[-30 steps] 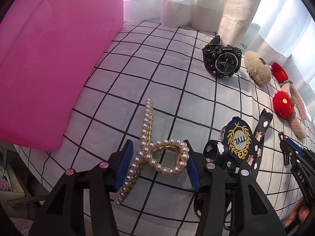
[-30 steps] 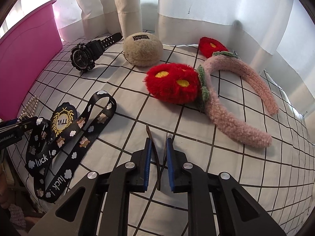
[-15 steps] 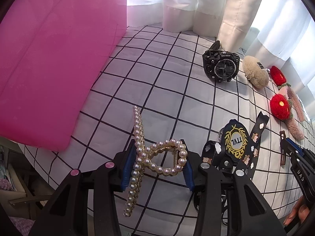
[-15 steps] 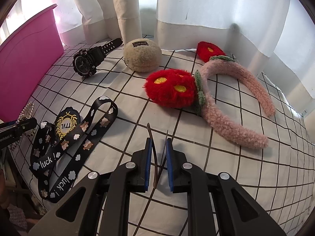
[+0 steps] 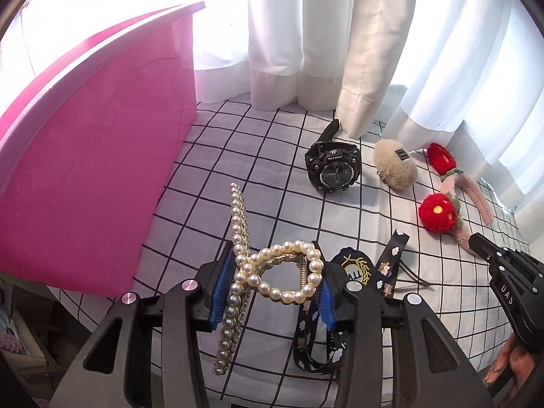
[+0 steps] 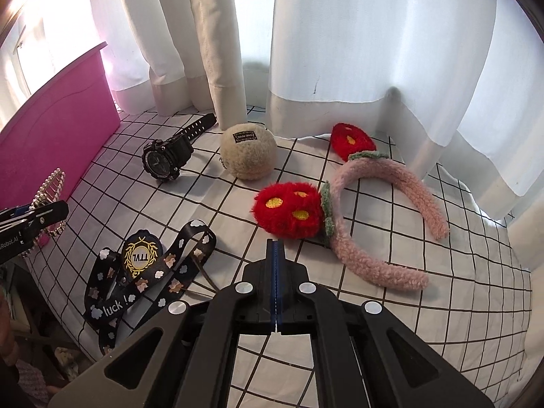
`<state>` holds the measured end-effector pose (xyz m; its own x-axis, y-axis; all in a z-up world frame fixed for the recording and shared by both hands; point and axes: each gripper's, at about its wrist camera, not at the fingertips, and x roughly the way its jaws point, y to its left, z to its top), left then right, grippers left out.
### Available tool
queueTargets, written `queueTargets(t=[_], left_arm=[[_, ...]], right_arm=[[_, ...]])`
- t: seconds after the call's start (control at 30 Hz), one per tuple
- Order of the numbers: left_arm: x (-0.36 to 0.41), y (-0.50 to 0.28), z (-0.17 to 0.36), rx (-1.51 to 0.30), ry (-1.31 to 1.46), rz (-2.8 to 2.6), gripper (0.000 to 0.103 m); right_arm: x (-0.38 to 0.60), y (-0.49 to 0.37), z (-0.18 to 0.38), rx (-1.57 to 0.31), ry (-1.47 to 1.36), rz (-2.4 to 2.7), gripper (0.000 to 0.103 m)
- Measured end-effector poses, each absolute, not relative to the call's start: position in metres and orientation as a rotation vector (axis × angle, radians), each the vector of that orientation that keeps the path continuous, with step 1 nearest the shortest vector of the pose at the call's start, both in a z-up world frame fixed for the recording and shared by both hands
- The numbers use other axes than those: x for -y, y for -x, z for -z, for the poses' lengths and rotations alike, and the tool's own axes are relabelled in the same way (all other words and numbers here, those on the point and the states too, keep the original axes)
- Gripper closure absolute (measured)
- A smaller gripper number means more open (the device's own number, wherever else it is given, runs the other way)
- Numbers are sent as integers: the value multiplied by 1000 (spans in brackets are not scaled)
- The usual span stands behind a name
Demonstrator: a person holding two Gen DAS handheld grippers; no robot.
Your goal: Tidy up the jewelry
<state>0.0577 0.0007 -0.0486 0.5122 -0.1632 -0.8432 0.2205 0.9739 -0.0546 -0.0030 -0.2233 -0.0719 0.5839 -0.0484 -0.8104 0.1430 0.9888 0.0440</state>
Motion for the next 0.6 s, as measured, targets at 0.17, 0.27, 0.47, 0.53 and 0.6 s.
queueTargets(t=[0.17, 0.27, 0.47, 0.53, 0.6], left_arm=[[-1, -59, 46, -1012, -58, 237, 61], [-4, -60, 48, -1023, -59, 233, 61], [-14, -61, 54, -1041, -47, 211, 61], [-16, -62, 56, -1047, -42, 203, 61], [-18, -62, 58, -1053, -37, 197, 61]], right_arm=[[211, 0, 85, -985, -109, 13, 85], [198, -5, 97, -1022, -80, -49, 49], [183, -6, 112, -1065, 66, -132, 49], [182, -5, 116, -1077, 93, -159, 49], [182, -6, 121, -1085, 111, -177, 49]])
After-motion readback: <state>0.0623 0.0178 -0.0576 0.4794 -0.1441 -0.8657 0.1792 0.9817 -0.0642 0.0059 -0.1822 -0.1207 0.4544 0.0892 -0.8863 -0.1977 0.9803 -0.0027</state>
